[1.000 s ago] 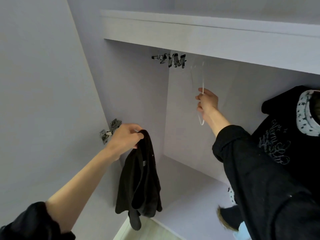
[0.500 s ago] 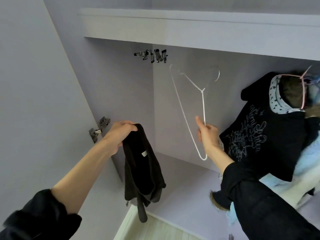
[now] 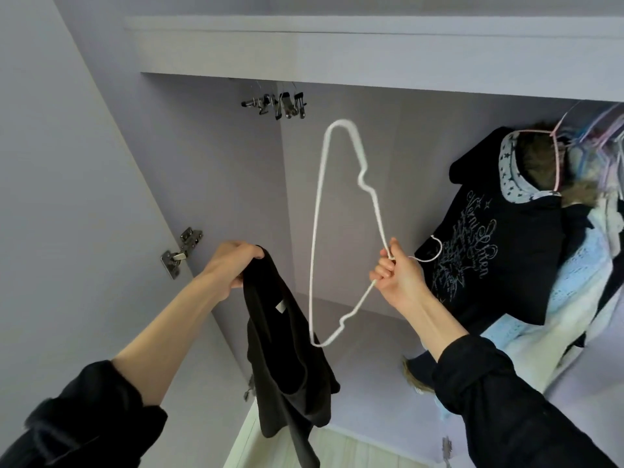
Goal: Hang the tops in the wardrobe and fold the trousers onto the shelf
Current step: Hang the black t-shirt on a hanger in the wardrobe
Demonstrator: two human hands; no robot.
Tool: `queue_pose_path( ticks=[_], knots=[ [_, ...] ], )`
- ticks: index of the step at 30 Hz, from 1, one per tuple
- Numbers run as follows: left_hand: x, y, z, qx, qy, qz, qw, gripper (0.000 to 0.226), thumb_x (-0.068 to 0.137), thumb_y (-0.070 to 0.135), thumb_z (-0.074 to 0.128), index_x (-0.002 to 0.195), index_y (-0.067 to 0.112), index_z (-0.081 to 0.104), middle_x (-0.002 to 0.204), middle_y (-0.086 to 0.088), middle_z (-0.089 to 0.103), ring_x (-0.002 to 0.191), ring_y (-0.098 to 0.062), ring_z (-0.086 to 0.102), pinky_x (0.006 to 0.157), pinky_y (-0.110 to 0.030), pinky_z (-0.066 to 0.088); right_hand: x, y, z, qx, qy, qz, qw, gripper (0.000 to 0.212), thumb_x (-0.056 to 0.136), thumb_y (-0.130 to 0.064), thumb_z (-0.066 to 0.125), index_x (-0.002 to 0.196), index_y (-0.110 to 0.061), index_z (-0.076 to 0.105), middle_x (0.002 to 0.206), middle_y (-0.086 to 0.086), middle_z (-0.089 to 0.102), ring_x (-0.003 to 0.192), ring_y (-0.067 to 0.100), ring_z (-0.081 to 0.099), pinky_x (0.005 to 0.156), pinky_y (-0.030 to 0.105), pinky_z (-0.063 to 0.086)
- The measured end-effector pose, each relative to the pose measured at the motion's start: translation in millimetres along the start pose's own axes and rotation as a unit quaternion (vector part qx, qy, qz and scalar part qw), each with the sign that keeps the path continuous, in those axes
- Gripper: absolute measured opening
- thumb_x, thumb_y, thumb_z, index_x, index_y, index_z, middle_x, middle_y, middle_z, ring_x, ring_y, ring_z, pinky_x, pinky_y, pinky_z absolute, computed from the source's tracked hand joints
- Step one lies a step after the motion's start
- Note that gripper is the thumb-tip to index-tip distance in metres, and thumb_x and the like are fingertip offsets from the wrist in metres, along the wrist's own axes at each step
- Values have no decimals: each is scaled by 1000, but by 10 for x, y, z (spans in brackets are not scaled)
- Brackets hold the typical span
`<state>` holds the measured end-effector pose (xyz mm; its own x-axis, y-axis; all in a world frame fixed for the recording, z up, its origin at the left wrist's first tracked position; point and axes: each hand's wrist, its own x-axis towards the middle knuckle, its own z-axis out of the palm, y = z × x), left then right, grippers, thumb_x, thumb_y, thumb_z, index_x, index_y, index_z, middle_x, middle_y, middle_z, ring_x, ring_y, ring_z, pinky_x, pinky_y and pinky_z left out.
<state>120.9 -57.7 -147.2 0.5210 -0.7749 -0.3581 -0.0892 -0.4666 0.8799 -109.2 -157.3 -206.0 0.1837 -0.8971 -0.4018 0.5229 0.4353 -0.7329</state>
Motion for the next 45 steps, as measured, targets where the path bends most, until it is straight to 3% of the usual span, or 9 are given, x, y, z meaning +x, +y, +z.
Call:
queue_pose_path(
  ticks=[4, 10, 13, 21, 26, 33, 37, 41, 45],
  knots=[
    [-44, 12, 38, -16, -5, -3, 1000, 13, 90, 4, 51, 78, 8, 55, 73, -8, 56, 65, -18, 58, 55, -27, 46, -90, -101, 179, 128, -64, 25, 989, 42, 101, -37, 37, 64, -17, 39, 37, -8, 25, 31, 7, 23, 42, 19, 22],
    [-66, -3, -62, -31, 18, -14, 999, 5, 90, 4, 52, 87, 4, 56, 79, -10, 59, 69, -20, 60, 57, -28, 48, -171, -131, 331, 171, -90, 16, 981, 43, 102, -35, 36, 63, -17, 37, 39, -8, 25, 32, 7, 24, 41, 19, 23],
    [-97, 34, -94, -60, 21, -5, 998, 9, 90, 4, 53, 98, 2, 55, 81, -10, 59, 72, -21, 61, 58, -29, 48, -185, -21, 385, 129, -70, 6, 989, 42, 101, -35, 38, 63, -16, 38, 39, -8, 24, 33, 7, 22, 45, 19, 20],
    [-282, 274, -376, -241, -34, -9, 970, 14, 92, 2, 48, 82, 7, 56, 60, -4, 66, 52, -11, 66, 46, -20, 52, -191, 424, 421, -29, -82, -49, 995, 38, 98, -18, 48, 62, -16, 39, 52, -4, 30, 36, 4, 22, 47, 19, 19],
    [-327, 188, -506, -209, -10, -12, 978, 17, 91, 3, 48, 79, 11, 57, 51, 2, 64, 46, -8, 64, 44, -18, 51, -184, 400, 483, -186, -127, -124, 966, 46, 97, -21, 51, 53, -16, 37, 53, -2, 23, 46, 9, 21, 55, 22, 20],
    [-446, 351, -466, -190, -45, 41, 980, 11, 91, 6, 52, 86, 7, 63, 80, -7, 65, 57, -13, 67, 49, -21, 53, -260, 506, 656, 70, -150, 18, 986, 40, 101, -20, 39, 62, -18, 33, 44, -8, 23, 39, 8, 22, 53, 23, 22],
    [-459, 360, -560, -210, -18, 34, 977, 17, 89, 5, 50, 78, 10, 61, 61, 0, 65, 50, -8, 63, 47, -16, 51, -202, 546, 537, -148, -115, -99, 977, 48, 98, -16, 48, 52, -20, 33, 44, -10, 24, 44, 9, 20, 55, 25, 17],
    [-406, 252, -651, -200, 47, 14, 979, 17, 88, 2, 49, 77, 12, 57, 47, 6, 61, 41, -5, 60, 42, -16, 49, -170, 423, 366, -334, -84, -181, 921, 48, 97, -21, 50, 52, -17, 35, 50, -3, 25, 50, 13, 20, 54, 28, 20],
    [-311, 66, -713, -188, 101, -5, 977, 16, 86, -5, 48, 75, 6, 53, 58, -6, 62, 43, -12, 62, 39, -19, 50, -209, 220, 395, -477, -95, -253, 836, 46, 98, -24, 48, 54, -13, 39, 49, -1, 25, 40, 9, 24, 46, 19, 22]
  ],
)
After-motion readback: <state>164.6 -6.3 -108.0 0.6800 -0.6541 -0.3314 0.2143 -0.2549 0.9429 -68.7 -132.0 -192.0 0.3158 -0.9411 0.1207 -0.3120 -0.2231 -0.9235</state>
